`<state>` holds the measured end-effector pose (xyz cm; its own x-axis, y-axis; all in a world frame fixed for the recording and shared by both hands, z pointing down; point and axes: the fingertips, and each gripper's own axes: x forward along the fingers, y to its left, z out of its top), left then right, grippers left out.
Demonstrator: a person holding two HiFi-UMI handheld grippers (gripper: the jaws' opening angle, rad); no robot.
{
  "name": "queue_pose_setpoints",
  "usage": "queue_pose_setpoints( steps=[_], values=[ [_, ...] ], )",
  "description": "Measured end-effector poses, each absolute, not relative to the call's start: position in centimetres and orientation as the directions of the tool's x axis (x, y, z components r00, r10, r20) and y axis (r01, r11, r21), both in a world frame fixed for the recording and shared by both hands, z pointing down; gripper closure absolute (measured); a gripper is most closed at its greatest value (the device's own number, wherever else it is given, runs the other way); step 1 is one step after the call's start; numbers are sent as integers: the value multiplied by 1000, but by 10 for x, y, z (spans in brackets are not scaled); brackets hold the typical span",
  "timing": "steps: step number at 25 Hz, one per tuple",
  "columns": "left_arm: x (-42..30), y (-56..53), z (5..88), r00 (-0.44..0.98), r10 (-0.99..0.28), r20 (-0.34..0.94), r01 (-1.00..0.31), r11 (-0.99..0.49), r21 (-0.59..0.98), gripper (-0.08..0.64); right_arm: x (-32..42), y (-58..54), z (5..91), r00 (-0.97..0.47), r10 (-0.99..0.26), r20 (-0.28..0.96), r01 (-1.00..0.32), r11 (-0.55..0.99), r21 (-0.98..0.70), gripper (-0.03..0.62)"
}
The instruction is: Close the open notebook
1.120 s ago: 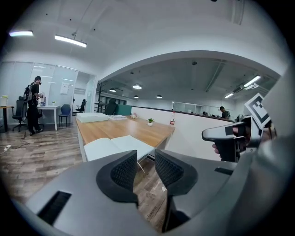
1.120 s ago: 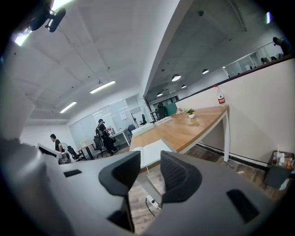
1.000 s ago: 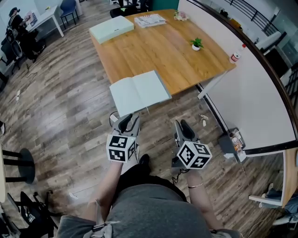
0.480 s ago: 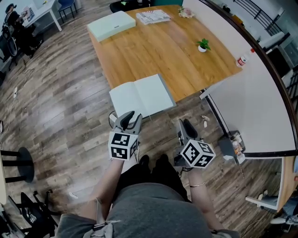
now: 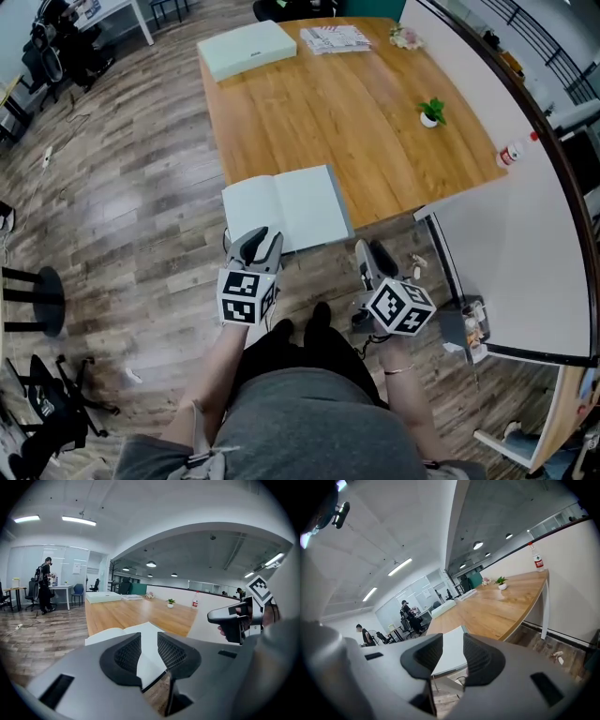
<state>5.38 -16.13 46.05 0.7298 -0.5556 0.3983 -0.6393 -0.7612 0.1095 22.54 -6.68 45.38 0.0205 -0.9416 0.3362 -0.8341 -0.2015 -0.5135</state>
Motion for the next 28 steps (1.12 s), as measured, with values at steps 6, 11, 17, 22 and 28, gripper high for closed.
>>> queue_pose_setpoints(
  steps=[6, 11, 17, 22, 28],
  values=[
    [61, -164, 464, 675, -603, 425, -698, -708, 106, 449, 240, -86, 462, -69, -934, 349, -828, -141, -542, 465],
    [65, -165, 469, 636, -632, 443, -735, -670, 100, 449, 249, -97, 470, -124, -927, 354, -812, -110, -573, 463],
    [71, -161, 476, 610, -646, 459, -755, -649, 90, 449, 253, -103, 488, -184, -906, 382, -799, -89, -595, 465],
    [71, -157, 485, 583, -658, 477, -780, -618, 100, 449, 253, -105, 501, -224, -887, 403, -781, -84, -618, 463],
    [71, -150, 497, 557, -661, 502, -797, -595, 102, 449, 249, -103, 518, -268, -864, 425, -763, -79, -642, 456]
  ],
)
